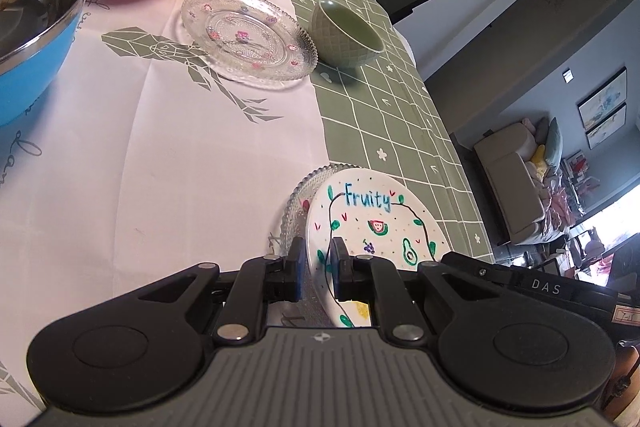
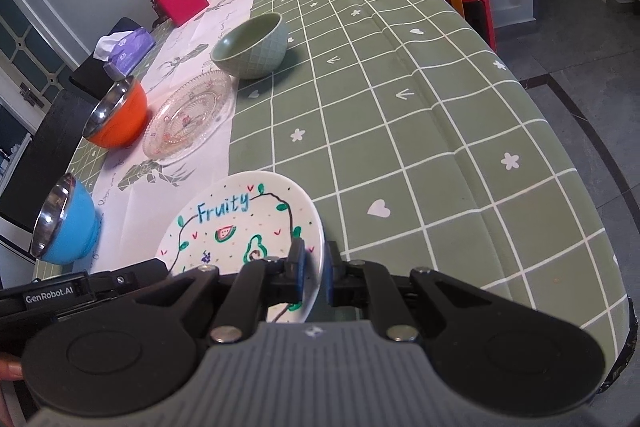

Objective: Organize plates and bowls

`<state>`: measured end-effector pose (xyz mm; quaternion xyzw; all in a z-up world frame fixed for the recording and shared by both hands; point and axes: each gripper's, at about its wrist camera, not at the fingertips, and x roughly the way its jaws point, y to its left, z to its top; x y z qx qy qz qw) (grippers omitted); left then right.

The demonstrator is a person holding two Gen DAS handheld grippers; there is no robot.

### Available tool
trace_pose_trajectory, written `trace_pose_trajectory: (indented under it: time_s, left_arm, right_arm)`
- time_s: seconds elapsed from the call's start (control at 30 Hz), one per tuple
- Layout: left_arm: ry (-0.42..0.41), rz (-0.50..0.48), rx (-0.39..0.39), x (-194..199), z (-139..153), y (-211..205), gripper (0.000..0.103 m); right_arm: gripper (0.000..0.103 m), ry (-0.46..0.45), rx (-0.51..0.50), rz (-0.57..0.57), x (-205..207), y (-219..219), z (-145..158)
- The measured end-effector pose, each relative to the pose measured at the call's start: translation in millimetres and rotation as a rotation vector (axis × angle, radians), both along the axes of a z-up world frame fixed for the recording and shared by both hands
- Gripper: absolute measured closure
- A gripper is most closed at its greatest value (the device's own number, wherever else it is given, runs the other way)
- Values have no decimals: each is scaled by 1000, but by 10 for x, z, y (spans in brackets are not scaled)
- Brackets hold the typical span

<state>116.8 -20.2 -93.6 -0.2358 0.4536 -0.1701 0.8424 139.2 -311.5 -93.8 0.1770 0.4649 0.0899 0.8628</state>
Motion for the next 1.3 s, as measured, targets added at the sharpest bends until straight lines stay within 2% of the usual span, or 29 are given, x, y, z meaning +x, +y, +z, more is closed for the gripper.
trace_pose_trajectory:
  time_s: [0.4,0.57,0.67,0.8,0.97,1.0,1.03,1.13,1.23,1.3]
  left_arm:
    - [-11,-20,18,-12,20,-13,89]
    - [-3,-17,4,0,31,24,84]
    - [7,-14,-15,21,17,50,84]
    - [9,-3,-30,17,7,67,84]
    - [-15,1,-15,-17,38,57,80]
    - [-37,4,-5,-32,61,57,77]
    - [-63,12,14,-52,97,59,71]
    - [-124,31,41,-74,204,105,69]
    - [-96,49,41,-16,176,180,64]
    - [-64,42,21,22,111,206,64]
  right_arm:
    - [91,2,-19,11,1,38,-12]
    - [90,1,-13,2,-2,26,-1]
    - [73,-9,-5,-18,-10,-8,16]
    - [65,10,5,-37,8,-40,-1]
    - [65,9,23,-36,3,-51,1]
    - [65,9,29,-33,1,-52,1]
    - [65,9,35,-30,2,-53,-1]
    - [65,17,38,-25,6,-44,-9]
    - [67,23,54,-25,6,-55,-12]
    - [73,34,70,-24,3,-64,-22]
